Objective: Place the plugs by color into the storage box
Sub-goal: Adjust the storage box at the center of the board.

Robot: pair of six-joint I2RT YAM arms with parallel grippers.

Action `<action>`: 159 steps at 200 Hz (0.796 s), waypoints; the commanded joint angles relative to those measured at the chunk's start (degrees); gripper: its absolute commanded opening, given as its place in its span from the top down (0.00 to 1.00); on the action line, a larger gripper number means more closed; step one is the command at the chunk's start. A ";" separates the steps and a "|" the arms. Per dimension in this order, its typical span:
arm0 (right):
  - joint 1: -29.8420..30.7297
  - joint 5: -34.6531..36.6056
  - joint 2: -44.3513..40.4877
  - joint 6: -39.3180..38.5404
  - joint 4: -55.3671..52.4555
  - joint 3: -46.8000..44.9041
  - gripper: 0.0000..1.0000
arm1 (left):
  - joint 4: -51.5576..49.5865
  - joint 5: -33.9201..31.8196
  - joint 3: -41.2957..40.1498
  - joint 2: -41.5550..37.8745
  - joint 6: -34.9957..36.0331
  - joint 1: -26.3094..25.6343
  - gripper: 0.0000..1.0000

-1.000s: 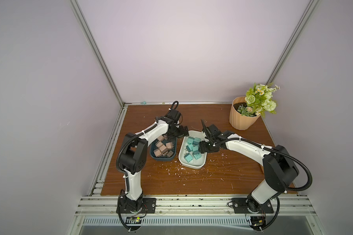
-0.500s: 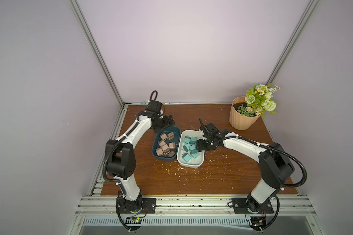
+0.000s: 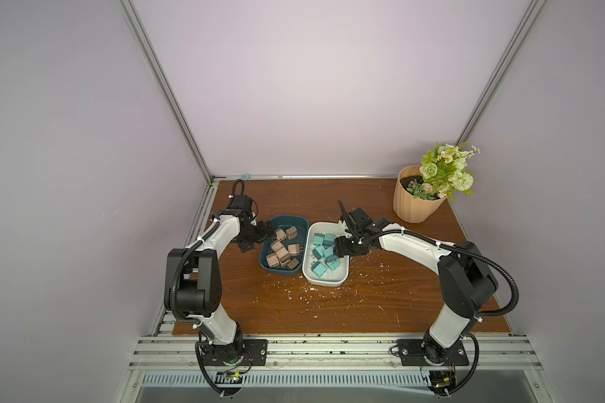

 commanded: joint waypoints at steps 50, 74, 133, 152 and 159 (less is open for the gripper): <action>-2.09 -2.06 4.32 -4.25 -0.98 7.77 0.32 | 9.66 4.07 -5.75 -3.68 -11.18 -9.62 0.00; -3.19 -1.71 5.80 -6.66 -2.40 10.36 0.31 | 9.52 3.05 -6.02 -4.60 -12.08 -10.55 0.00; -5.22 0.06 3.43 -8.32 -3.14 9.23 0.17 | 0.28 -5.92 -1.35 -6.52 -6.05 -10.53 0.00; -5.39 2.29 0.96 -7.85 -3.22 8.51 0.11 | -2.27 -11.62 0.51 -9.55 -4.25 -10.53 0.00; -5.44 3.89 -0.11 -7.54 -3.25 8.25 0.09 | -3.17 -13.23 1.28 -10.53 -3.72 -10.43 0.00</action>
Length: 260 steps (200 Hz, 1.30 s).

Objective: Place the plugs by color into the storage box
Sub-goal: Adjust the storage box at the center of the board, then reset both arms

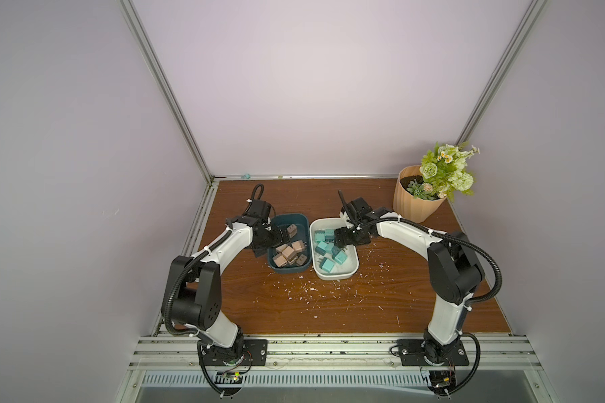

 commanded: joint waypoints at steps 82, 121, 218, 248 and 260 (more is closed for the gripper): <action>-7.24 19.37 -21.58 2.59 10.53 -11.45 0.01 | -6.66 -28.60 1.69 -17.44 5.87 7.72 0.00; -14.06 26.78 -25.02 4.08 25.89 -25.48 0.01 | 11.15 -39.34 -11.27 -23.06 11.45 10.32 0.00; -18.20 24.38 -24.89 -9.96 49.09 -40.36 0.01 | 21.06 -21.02 -17.40 -10.91 17.41 19.28 0.00; -18.71 22.19 -29.24 -10.14 51.23 -44.12 0.01 | 24.37 -21.48 -21.07 -22.01 16.29 19.28 0.00; -18.76 21.13 -33.03 -9.85 51.01 -46.97 0.01 | 24.40 -21.42 -23.13 -26.29 17.20 19.27 0.00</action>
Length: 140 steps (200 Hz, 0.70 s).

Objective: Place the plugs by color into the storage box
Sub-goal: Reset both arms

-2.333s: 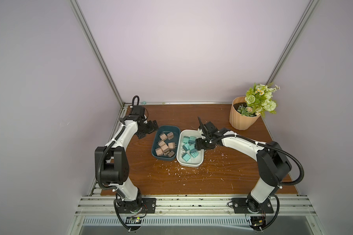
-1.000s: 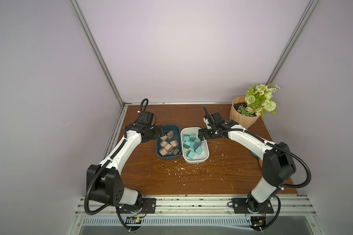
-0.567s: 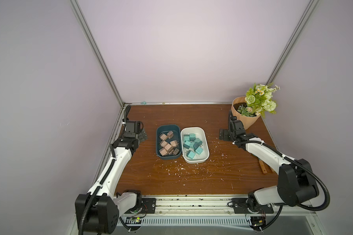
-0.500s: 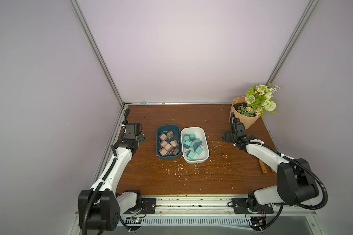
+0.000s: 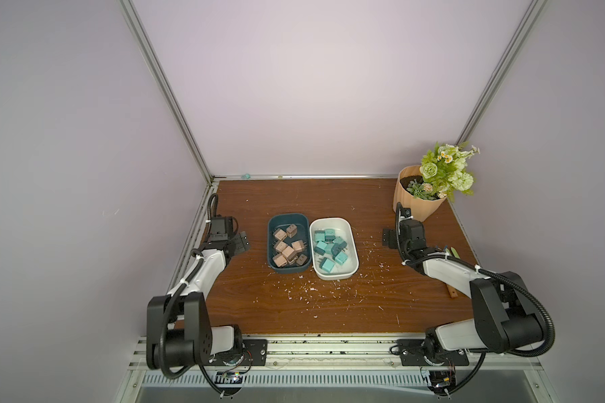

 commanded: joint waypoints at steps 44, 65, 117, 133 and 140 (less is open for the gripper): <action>-0.50 -1.52 -24.35 -3.29 4.08 -15.01 0.01 | -3.83 -8.61 -11.48 -23.92 -2.47 0.63 0.00; -0.42 0.24 -32.70 -4.17 3.10 -19.90 0.01 | -2.58 -19.61 -18.67 -35.08 -10.86 0.63 0.00; -2.70 0.87 -35.00 -5.99 12.37 -25.25 0.01 | 25.05 -12.95 -32.20 -42.31 -1.94 0.69 0.00; -2.95 0.74 -31.78 -5.61 18.37 -26.96 0.01 | 27.08 -12.38 -30.87 -33.72 -0.94 0.71 0.00; -3.14 1.56 -29.99 -5.49 20.90 -27.36 0.01 | 28.76 -11.35 -30.17 -30.06 -0.48 0.68 0.00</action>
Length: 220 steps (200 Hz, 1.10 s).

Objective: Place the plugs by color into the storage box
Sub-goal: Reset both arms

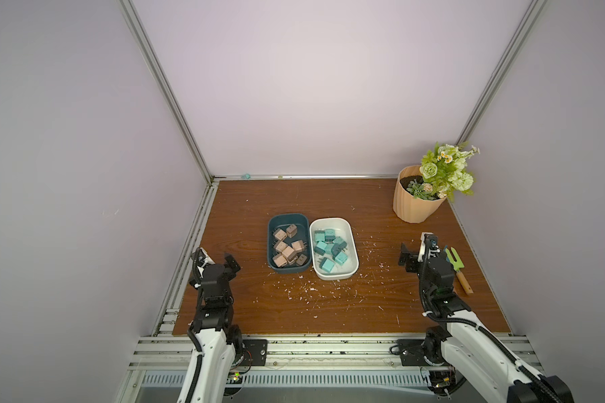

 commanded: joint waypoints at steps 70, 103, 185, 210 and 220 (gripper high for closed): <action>-4.65 -4.11 29.57 -6.08 29.27 6.23 0.01 | 36.44 0.06 5.95 39.25 10.40 0.31 0.00; -5.11 -6.01 37.72 -8.49 31.17 10.92 0.01 | 40.95 6.06 9.83 46.10 13.26 -0.80 0.00; -4.85 -15.53 16.37 -5.10 10.68 8.09 0.01 | 10.69 -4.55 12.01 14.72 11.35 -12.81 0.00; -4.66 -14.68 8.84 -4.55 5.28 5.29 0.01 | 1.20 -5.34 10.31 3.56 8.54 -13.01 0.00; -4.61 -14.26 6.07 -4.47 3.76 4.13 0.01 | -2.05 -6.02 9.32 -0.93 7.95 -13.09 0.00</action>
